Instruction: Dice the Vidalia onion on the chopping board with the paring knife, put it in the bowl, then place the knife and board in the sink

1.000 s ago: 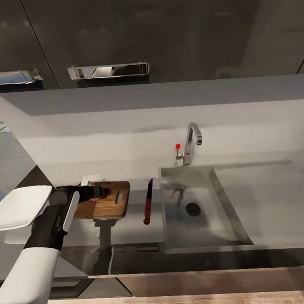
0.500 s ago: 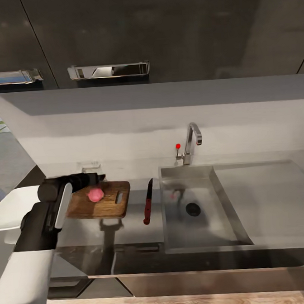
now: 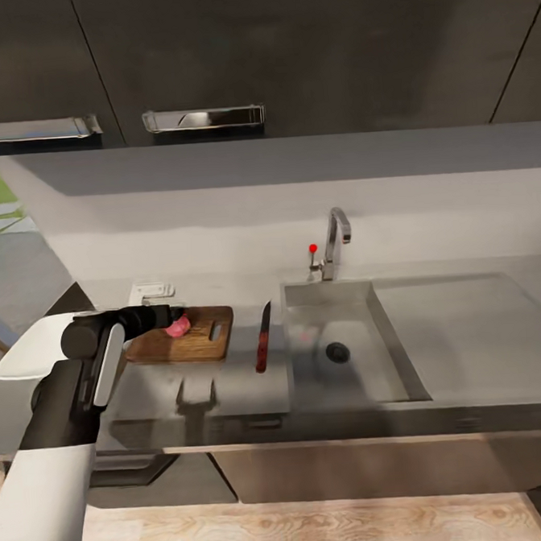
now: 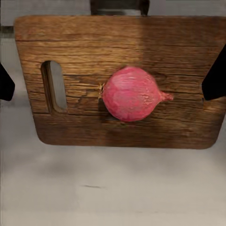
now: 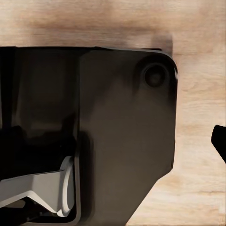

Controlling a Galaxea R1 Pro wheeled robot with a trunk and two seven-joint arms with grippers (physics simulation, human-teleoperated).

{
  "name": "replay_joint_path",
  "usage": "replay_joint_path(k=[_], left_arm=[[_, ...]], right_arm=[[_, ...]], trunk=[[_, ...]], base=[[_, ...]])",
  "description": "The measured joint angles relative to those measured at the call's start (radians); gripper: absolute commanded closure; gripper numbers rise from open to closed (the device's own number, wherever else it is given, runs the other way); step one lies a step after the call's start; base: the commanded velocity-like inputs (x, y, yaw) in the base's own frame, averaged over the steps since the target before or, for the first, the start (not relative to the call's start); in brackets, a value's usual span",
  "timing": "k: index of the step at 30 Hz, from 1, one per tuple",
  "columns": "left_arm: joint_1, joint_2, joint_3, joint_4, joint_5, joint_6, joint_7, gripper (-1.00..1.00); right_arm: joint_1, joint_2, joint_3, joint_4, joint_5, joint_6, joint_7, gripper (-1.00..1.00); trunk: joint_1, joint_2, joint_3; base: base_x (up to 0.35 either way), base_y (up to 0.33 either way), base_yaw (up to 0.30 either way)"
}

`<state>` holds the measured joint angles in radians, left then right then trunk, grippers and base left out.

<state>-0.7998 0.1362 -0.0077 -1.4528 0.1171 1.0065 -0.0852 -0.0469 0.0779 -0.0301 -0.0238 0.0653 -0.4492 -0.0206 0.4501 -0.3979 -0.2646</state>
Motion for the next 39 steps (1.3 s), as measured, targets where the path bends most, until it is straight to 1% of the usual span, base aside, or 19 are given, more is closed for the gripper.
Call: replay_joint_path(k=[7,16,29,39], left_arm=[[0.0,0.0,0.0,0.059,0.0,0.0,-0.001,-1.0],[0.0,0.0,0.0,0.075,0.0,-0.001,-0.001,-1.0],[0.037,0.0,-0.001,0.094,0.0,-0.004,-0.003,-1.0],[0.065,-0.002,-0.001,0.125,0.0,-0.006,-0.006,-1.0]], right_arm=[[0.0,0.0,-0.001,0.0,0.0,0.0,-0.001,-1.0],[0.0,0.0,-0.003,0.0,0.0,0.0,-0.002,-1.0],[0.0,-0.001,-0.003,0.0,0.0,0.0,-0.002,-1.0],[0.0,-0.002,-0.003,0.0,0.0,0.0,-0.002,-1.0]], trunk=[[0.0,0.0,0.0],[0.0,0.0,0.0],[0.0,0.0,0.0],[0.0,0.0,0.0]], base=[[-0.337,0.0,0.0],[-0.338,0.0,0.0],[-0.338,0.0,0.0],[-0.338,0.0,0.0]])
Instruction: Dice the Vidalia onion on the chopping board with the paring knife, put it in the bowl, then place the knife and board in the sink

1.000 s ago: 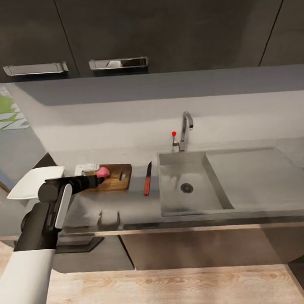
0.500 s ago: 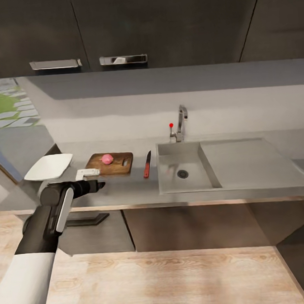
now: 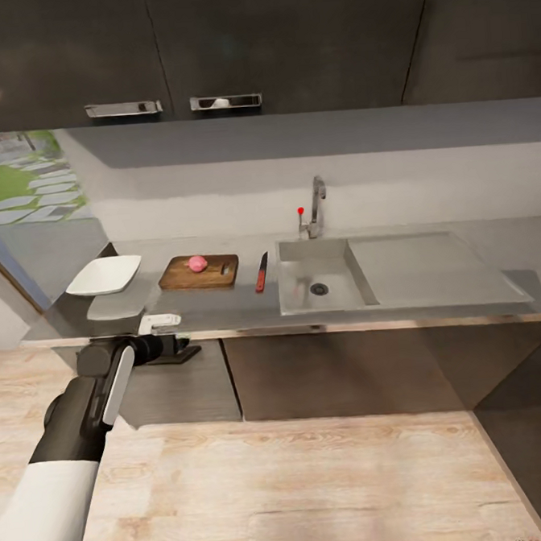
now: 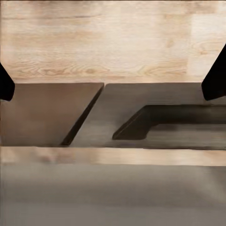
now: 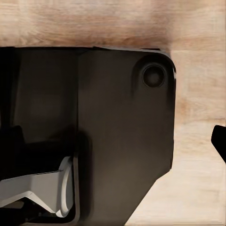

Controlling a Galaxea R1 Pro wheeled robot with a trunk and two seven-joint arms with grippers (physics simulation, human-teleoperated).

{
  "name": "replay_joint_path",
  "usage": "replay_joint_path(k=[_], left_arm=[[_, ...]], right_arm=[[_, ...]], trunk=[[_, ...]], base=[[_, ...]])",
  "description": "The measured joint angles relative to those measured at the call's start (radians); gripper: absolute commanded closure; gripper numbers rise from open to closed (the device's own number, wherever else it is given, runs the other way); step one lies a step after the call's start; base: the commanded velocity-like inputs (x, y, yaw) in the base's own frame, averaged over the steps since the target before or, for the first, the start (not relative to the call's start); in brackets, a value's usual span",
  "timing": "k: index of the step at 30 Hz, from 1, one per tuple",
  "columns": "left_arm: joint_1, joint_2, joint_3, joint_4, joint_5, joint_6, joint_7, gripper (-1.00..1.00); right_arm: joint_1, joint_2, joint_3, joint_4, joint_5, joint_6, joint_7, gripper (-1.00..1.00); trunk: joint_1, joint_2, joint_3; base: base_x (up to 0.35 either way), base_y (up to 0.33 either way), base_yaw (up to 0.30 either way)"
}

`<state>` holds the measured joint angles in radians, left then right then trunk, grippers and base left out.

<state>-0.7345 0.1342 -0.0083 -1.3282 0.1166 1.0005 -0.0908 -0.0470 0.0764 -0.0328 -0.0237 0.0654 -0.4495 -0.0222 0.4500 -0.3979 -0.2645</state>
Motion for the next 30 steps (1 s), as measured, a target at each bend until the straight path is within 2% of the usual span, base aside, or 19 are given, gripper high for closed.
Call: replay_joint_path(k=[8,10,13,15,16,17,21,24,25,26,30], left_arm=[[0.025,-0.001,0.0,0.026,-0.001,-0.008,-0.002,-1.0],[0.034,-0.001,0.0,0.054,-0.002,-0.043,-0.004,-1.0],[0.071,-0.003,-0.001,0.166,-0.004,-0.184,-0.004,-1.0],[0.097,-0.007,-0.002,0.32,-0.006,-0.371,-0.002,-1.0],[0.1,-0.008,-0.002,0.364,-0.005,-0.416,-0.001,-1.0],[0.105,-0.01,-0.003,0.452,-0.006,-0.511,0.0,-1.0],[0.112,-0.028,-0.005,0.873,-0.013,-0.962,0.006,-1.0],[0.114,-0.039,-0.006,1.205,-0.015,-1.321,0.022,-1.0],[0.115,-0.042,-0.006,1.282,-0.015,-1.441,0.03,-1.0],[0.132,-0.044,-0.005,1.341,-0.013,-1.578,0.042,-1.0],[0.258,-0.044,-0.004,1.395,-0.01,-1.786,0.058,-1.0]], right_arm=[[0.0,0.0,-0.001,0.0,0.0,0.0,0.0,-1.0],[0.0,-0.001,-0.003,-0.001,-0.001,0.0,0.0,-1.0],[0.0,-0.013,-0.006,-0.018,-0.002,-0.005,-0.001,-1.0],[0.0,-0.022,-0.006,-0.068,-0.001,-0.006,-0.001,-1.0],[0.0,-0.023,-0.006,-0.082,-0.001,-0.004,-0.001,-1.0],[0.0,-0.026,-0.006,-0.113,-0.001,-0.001,-0.001,-1.0],[0.0,-0.033,-0.006,-0.23,0.001,0.053,-0.001,-1.0],[-0.003,-0.035,-0.006,-0.305,0.001,0.173,-0.001,-1.0],[-0.004,-0.035,-0.006,-0.338,0.001,0.215,-0.001,-1.0],[-0.005,-0.036,-0.006,-0.396,0.002,0.268,-0.002,-1.0],[-0.015,-0.056,-0.007,-0.538,0.002,0.393,-0.004,-1.0]], trunk=[[0.0,0.0,0.0],[0.0,0.0,0.0],[0.0,0.0,0.0],[0.0,0.0,0.0],[-0.001,0.0,0.0],[-0.001,0.0,0.0],[-0.001,0.0,0.0],[-0.001,0.0,0.0],[-0.001,0.0,0.0],[-0.001,0.0,0.0],[-0.001,0.0,0.0]], base=[[-0.299,0.0,0.0],[-0.072,0.0,0.0],[-0.021,0.0,0.0],[-0.006,0.0,0.0],[-0.003,0.0,0.0],[-0.002,0.0,0.0],[0.0,0.0,0.0],[0.0,0.0,0.0],[0.0,0.0,0.0],[0.0,0.0,0.0],[0.0,0.0,0.0]])
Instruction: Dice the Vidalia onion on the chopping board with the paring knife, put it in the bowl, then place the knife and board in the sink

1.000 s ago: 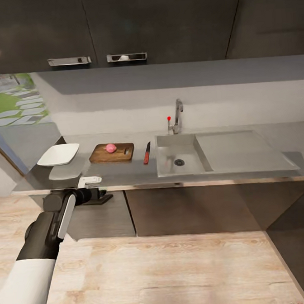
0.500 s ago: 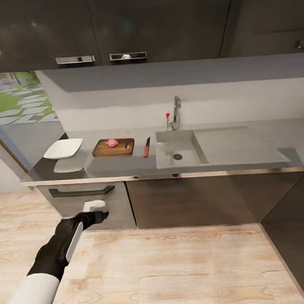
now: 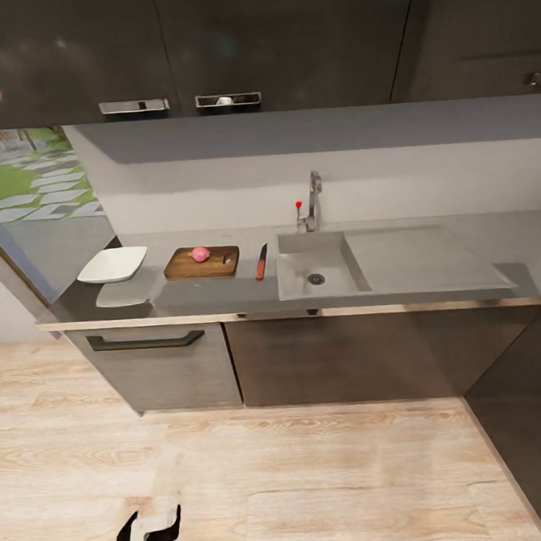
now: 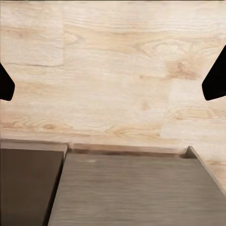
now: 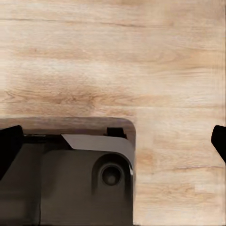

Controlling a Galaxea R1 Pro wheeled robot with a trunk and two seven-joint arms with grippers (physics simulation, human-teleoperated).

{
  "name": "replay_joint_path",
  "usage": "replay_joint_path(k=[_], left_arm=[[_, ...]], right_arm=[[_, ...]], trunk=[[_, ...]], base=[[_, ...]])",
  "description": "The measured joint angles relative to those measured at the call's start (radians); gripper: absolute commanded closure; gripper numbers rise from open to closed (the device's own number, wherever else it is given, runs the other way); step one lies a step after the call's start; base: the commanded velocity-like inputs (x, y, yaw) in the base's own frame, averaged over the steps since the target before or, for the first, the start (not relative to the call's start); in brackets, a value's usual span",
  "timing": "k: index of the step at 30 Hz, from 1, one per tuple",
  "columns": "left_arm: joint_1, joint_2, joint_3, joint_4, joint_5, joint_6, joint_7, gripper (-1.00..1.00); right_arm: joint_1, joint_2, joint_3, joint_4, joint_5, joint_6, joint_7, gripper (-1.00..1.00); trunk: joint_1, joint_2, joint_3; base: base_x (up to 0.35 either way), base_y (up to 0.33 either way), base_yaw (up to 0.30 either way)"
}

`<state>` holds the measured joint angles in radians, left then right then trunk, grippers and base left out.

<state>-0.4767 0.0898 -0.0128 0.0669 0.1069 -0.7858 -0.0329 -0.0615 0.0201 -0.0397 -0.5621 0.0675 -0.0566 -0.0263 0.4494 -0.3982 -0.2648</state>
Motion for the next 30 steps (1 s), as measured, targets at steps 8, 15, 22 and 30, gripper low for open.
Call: replay_joint_path(k=[8,15,22,30], left_arm=[[0.16,0.004,0.001,0.008,0.002,-0.256,0.005,-1.0],[0.167,0.007,0.002,0.008,0.004,-0.25,0.006,-1.0],[0.168,0.011,0.003,0.007,0.005,-0.204,0.006,-1.0],[0.168,0.015,0.004,0.006,0.006,-0.172,0.007,-1.0]], right_arm=[[-0.06,-0.012,0.002,-0.045,-0.001,0.055,0.002,-1.0],[-0.062,-0.018,0.004,-0.033,-0.004,-0.049,0.011,-1.0],[-0.062,-0.019,0.004,-0.033,-0.004,-0.062,0.011,-1.0],[-0.062,-0.019,0.002,-0.032,-0.004,-0.062,0.011,-1.0]], trunk=[[0.0,0.0,0.0],[0.0,0.0,0.0],[0.0,0.0,0.0],[0.0,0.0,0.01]], base=[[0.0,0.0,0.0],[0.049,0.19,0.0],[0.087,0.288,0.0],[0.008,0.292,0.0]])
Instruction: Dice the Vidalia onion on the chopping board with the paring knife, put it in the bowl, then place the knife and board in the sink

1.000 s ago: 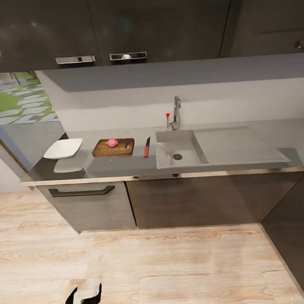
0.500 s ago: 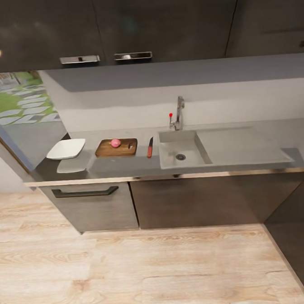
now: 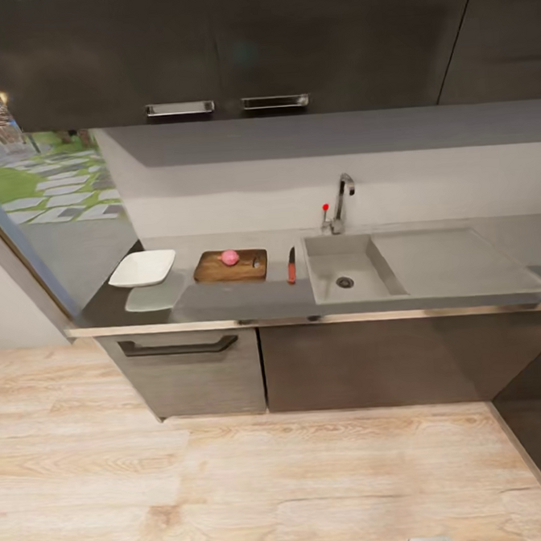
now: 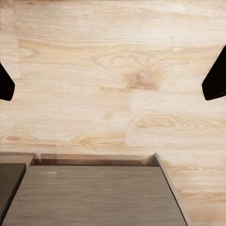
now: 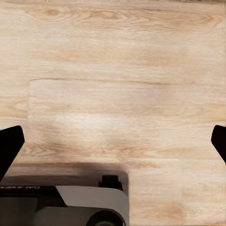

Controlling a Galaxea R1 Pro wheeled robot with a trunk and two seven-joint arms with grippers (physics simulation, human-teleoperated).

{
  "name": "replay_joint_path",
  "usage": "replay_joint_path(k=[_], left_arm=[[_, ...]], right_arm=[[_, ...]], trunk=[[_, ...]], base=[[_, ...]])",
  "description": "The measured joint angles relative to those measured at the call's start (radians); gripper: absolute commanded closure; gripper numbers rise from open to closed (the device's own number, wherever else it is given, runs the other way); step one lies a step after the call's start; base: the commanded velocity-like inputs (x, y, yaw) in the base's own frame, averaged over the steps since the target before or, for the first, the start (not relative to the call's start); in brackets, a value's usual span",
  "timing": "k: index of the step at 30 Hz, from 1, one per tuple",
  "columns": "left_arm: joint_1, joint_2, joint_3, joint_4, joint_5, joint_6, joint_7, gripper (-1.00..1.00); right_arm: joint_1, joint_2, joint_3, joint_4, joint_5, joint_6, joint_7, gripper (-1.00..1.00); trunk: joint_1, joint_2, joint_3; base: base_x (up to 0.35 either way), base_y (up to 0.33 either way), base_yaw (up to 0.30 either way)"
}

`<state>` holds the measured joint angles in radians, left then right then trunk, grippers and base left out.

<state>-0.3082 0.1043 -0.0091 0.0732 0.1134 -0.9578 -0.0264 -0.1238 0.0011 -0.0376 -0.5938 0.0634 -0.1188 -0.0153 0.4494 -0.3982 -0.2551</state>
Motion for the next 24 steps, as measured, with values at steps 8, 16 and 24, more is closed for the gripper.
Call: replay_joint_path(k=[8,16,24], left_arm=[[0.0,0.004,0.0,0.0,0.001,0.001,0.0,-1.0],[0.0,0.004,0.0,0.0,0.0,0.002,0.0,-1.0],[0.0,0.005,0.0,-0.001,0.001,0.026,0.0,-1.0]], right_arm=[[0.0,0.0,0.0,0.0,-0.001,0.0,0.0,-1.0],[0.0,0.0,-0.002,-0.002,-0.001,-0.001,0.0,-1.0],[0.0,0.0,-0.002,-0.002,-0.001,-0.001,0.0,-1.0]], trunk=[[0.0,0.0,0.012],[0.0,0.0,0.025],[0.0,0.0,0.037]], base=[[0.0,0.293,0.0],[0.053,0.201,0.0],[0.2,0.154,0.0]])
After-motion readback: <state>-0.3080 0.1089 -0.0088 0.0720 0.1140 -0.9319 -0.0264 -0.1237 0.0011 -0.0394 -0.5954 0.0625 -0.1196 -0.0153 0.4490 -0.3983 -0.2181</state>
